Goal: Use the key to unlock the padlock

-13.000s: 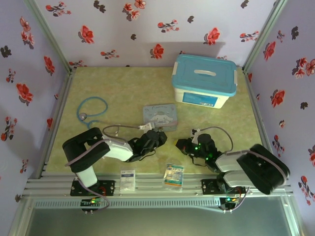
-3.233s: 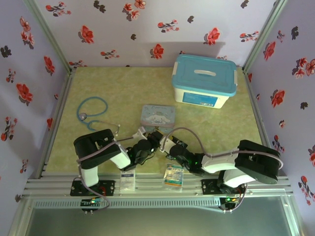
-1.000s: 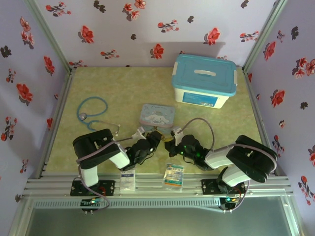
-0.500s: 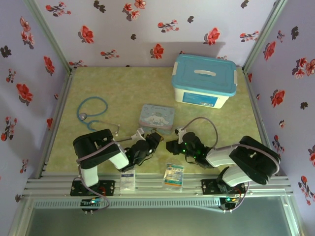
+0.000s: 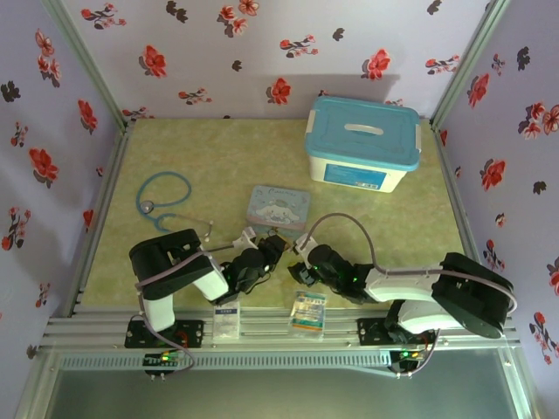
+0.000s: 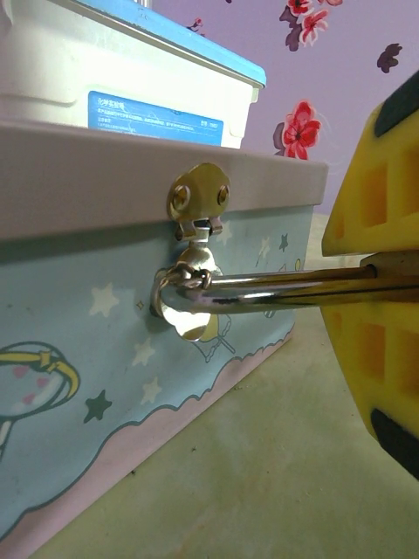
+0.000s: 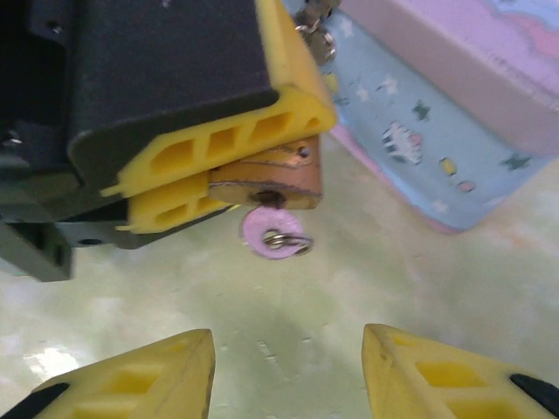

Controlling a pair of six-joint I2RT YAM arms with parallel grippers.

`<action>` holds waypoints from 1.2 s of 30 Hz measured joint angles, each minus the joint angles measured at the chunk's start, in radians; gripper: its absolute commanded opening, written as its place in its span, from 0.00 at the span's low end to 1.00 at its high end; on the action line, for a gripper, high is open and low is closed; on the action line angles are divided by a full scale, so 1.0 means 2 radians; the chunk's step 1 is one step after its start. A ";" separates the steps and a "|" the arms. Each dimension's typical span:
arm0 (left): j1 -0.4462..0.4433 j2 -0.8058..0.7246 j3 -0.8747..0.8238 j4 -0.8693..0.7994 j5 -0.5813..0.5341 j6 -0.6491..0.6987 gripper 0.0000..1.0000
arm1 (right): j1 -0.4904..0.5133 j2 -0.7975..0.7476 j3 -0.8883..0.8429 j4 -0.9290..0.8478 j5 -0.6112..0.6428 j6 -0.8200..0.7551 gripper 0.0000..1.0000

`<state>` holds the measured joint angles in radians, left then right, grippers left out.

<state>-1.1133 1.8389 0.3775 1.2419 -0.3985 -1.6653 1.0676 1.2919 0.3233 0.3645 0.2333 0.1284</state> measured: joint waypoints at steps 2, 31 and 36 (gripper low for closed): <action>0.000 0.000 0.000 0.000 0.000 0.000 0.00 | 0.008 0.000 -0.004 0.014 0.030 -0.033 0.48; 0.000 0.000 0.000 0.000 0.000 0.002 0.00 | 0.071 0.128 -0.008 0.232 0.154 -0.251 0.28; 0.000 0.000 0.000 0.000 0.000 0.002 0.00 | 0.074 0.118 -0.010 0.230 0.158 -0.245 0.31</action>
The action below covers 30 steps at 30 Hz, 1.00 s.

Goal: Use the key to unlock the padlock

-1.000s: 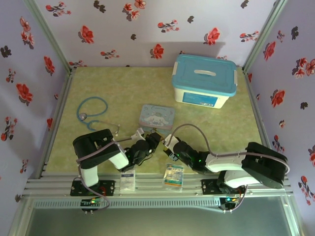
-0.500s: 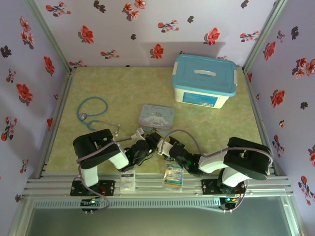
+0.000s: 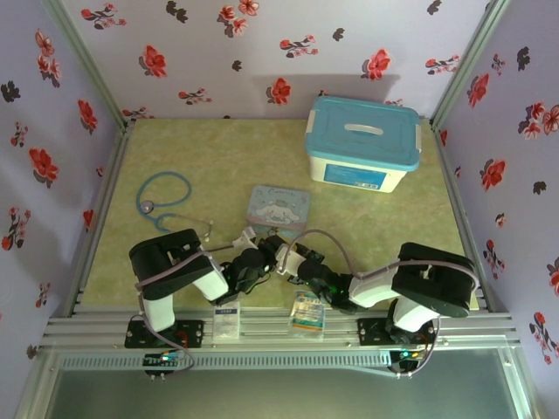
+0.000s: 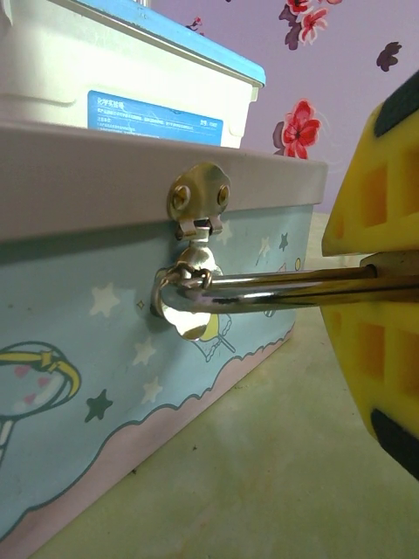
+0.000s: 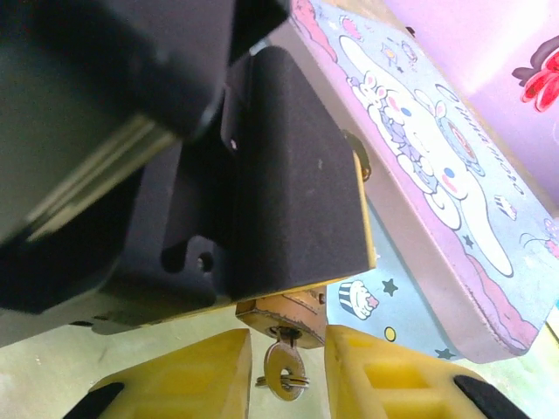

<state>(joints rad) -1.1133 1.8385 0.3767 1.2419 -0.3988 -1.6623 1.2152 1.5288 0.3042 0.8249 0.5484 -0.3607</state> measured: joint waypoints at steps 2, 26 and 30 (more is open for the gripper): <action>0.000 0.000 0.000 0.000 0.000 0.000 0.00 | 0.004 -0.008 -0.001 -0.002 0.004 0.004 0.31; 0.000 0.000 0.000 0.000 0.001 0.000 0.00 | 0.025 0.014 -0.005 -0.015 0.056 0.023 0.23; 0.000 0.000 0.000 0.000 0.002 0.000 0.00 | 0.025 0.024 -0.005 -0.002 0.057 0.019 0.23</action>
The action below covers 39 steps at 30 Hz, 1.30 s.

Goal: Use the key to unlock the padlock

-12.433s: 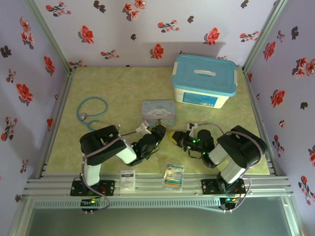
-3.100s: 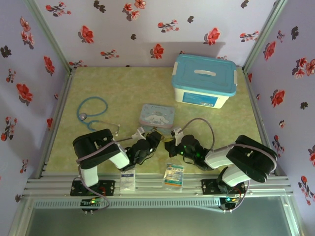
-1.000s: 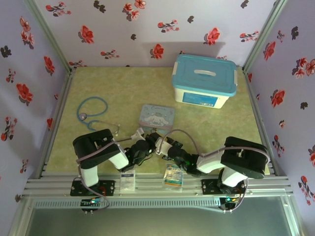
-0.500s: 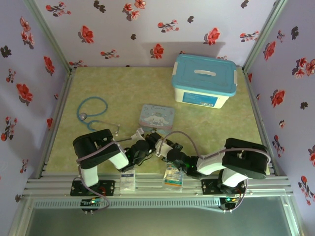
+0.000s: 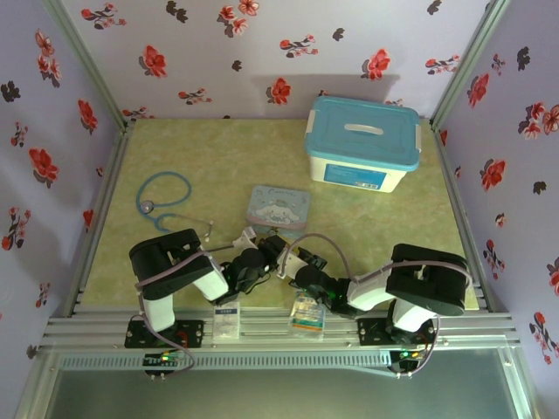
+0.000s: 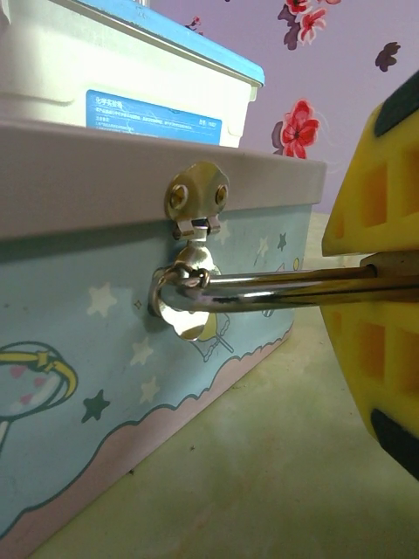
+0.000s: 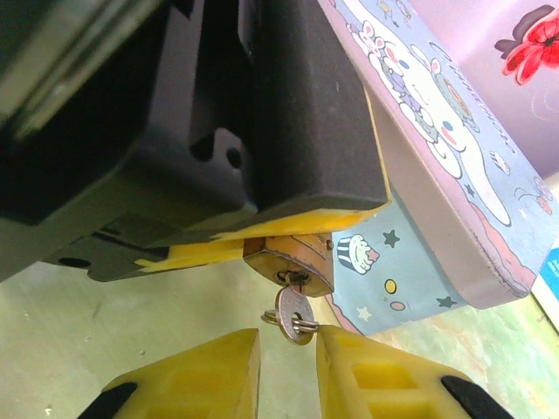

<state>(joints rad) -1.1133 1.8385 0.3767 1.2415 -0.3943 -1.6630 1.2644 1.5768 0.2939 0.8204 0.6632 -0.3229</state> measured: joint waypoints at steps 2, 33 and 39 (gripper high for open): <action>0.000 0.000 0.000 0.000 0.001 0.000 0.00 | 0.000 0.004 0.000 0.009 0.002 -0.004 0.22; 0.001 0.000 0.000 0.004 -0.001 -0.004 0.00 | -0.072 -0.055 -0.011 -0.020 -0.145 0.128 0.01; 0.001 0.000 0.002 0.011 0.002 -0.005 0.00 | -0.119 -0.087 -0.024 -0.027 -0.244 0.194 0.00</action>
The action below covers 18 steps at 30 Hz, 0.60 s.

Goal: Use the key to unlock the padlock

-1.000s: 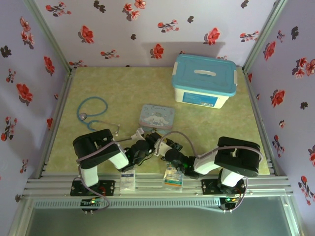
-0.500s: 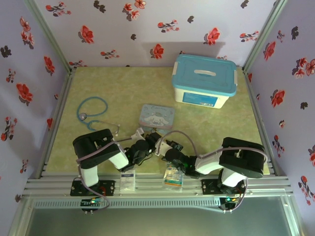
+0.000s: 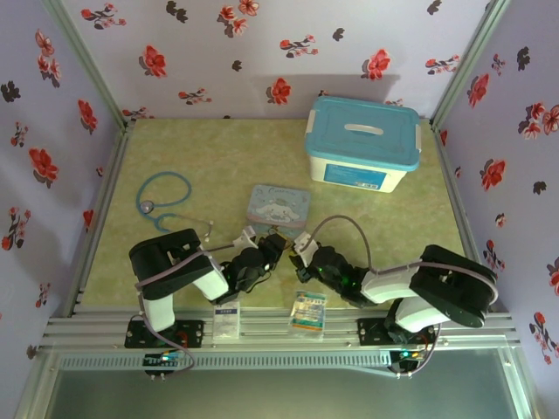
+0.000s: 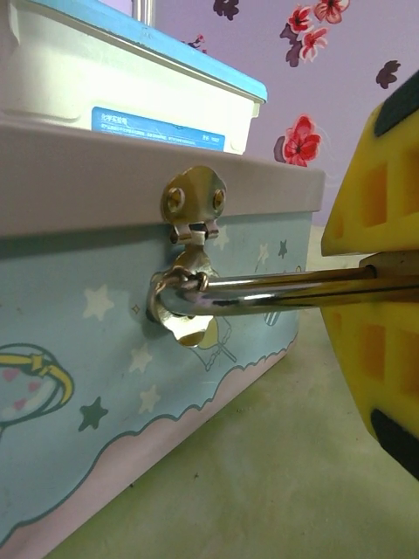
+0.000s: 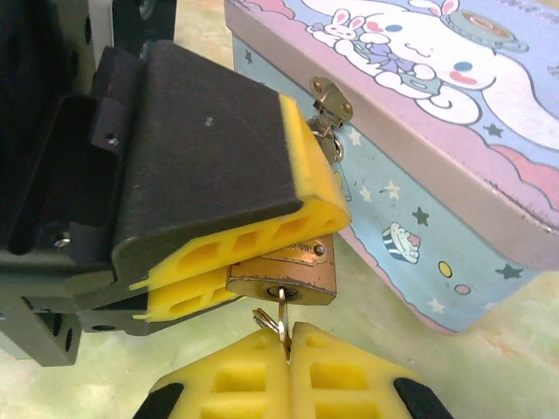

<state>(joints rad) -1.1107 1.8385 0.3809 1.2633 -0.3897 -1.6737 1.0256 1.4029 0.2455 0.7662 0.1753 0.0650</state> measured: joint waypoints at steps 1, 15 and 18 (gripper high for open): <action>0.000 0.000 0.001 0.000 0.001 0.000 0.00 | -0.008 -0.004 -0.001 -0.002 -0.015 0.010 0.00; 0.002 0.000 -0.004 -0.005 0.009 0.003 0.19 | -0.093 0.031 -0.017 0.056 -0.188 0.158 0.00; 0.002 0.000 -0.007 -0.004 0.014 0.010 0.27 | -0.099 0.047 -0.018 0.071 -0.195 0.174 0.00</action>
<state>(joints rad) -1.1061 1.8385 0.3676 1.2556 -0.3626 -1.6531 0.8280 1.4963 0.2104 0.9077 -0.2150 0.4137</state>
